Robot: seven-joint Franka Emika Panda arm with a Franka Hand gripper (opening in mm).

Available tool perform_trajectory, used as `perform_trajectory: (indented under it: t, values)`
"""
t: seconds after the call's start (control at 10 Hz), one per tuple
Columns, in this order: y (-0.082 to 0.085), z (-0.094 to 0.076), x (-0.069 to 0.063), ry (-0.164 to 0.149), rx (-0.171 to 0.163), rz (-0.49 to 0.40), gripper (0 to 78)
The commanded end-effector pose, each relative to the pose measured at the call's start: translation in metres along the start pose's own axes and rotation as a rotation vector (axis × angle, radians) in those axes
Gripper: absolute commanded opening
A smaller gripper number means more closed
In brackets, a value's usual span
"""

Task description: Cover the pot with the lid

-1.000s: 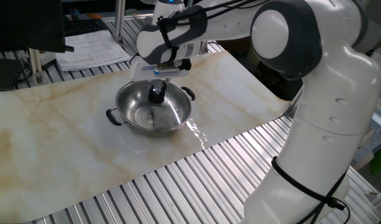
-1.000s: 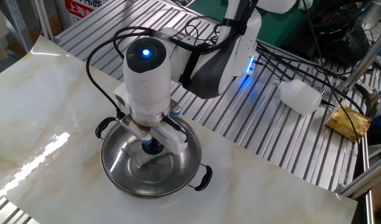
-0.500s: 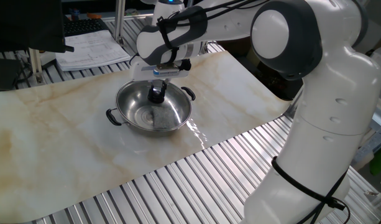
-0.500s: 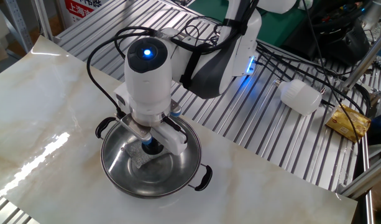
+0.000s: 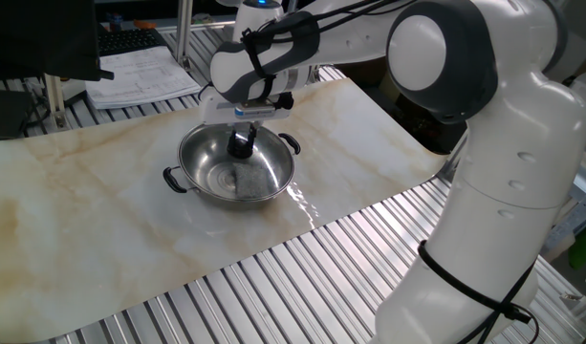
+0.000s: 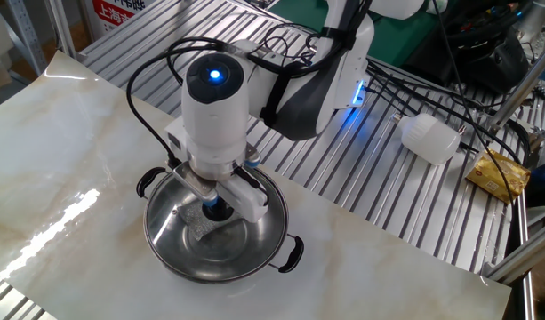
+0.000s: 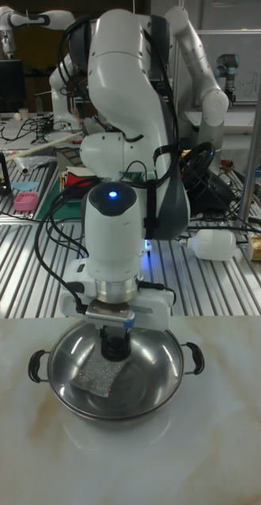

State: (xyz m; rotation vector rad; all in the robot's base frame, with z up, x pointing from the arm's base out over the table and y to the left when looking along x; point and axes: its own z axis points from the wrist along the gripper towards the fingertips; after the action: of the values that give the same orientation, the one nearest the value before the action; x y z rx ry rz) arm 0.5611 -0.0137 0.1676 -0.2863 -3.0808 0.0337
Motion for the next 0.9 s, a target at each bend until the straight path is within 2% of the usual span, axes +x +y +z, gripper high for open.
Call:
perform_trajectory:
  t: [0.1,0.9]
  values:
    - [0.0,-0.0029,-0.0016,-0.007,0.0,0.0,77.4]
    - [0.0,-0.0029,-0.0016,-0.007,0.0,0.0,77.4]
